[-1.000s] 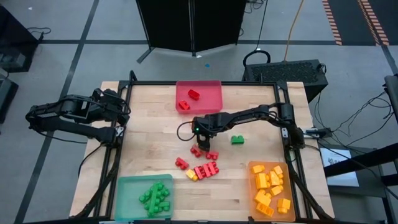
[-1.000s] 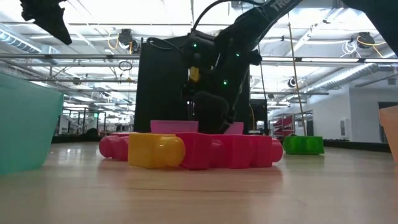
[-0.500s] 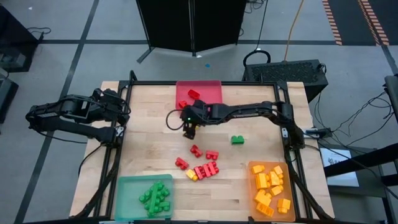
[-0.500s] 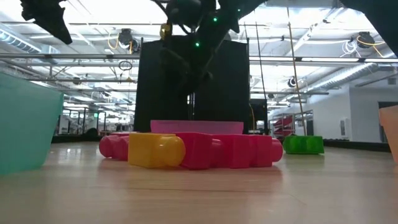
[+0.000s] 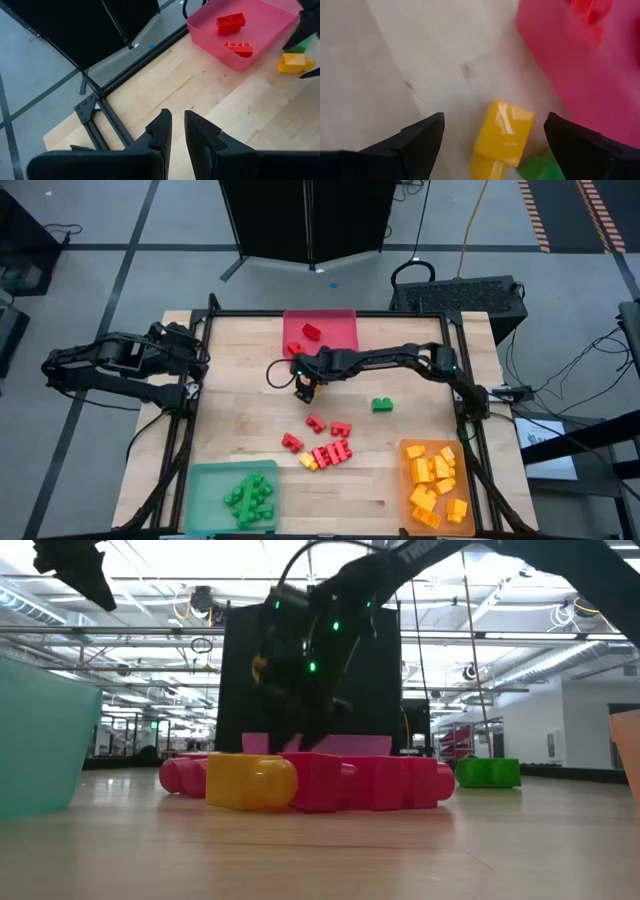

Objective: Sort blocks
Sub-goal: Put the yellow game piece into the orange bin

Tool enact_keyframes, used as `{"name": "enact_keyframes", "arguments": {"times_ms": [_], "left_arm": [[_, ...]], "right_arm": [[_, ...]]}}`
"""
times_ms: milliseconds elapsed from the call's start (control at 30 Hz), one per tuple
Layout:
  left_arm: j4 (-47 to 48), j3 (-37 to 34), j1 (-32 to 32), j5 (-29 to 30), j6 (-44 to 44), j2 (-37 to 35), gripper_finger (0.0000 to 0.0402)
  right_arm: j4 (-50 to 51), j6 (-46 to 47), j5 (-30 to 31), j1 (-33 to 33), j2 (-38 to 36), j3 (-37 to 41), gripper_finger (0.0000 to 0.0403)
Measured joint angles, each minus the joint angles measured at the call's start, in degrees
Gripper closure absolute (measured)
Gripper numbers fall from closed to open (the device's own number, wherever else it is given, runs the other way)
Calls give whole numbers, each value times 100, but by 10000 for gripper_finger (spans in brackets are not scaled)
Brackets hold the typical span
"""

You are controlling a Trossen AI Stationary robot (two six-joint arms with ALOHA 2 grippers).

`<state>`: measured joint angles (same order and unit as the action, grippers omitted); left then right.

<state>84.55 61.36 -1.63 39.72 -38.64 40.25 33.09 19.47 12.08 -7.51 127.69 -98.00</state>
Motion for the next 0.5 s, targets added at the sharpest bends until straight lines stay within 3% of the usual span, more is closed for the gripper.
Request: {"name": "enact_keyframes", "arguments": {"times_ms": [333,500], "left_arm": [[0,0,0,-14,-4,0,343],[0,0,0,-24,-4,0,343]], "right_arm": [[61,439,-195,-13,309,-13,74],[162,535,-200,-7,301,-20,160]]}}
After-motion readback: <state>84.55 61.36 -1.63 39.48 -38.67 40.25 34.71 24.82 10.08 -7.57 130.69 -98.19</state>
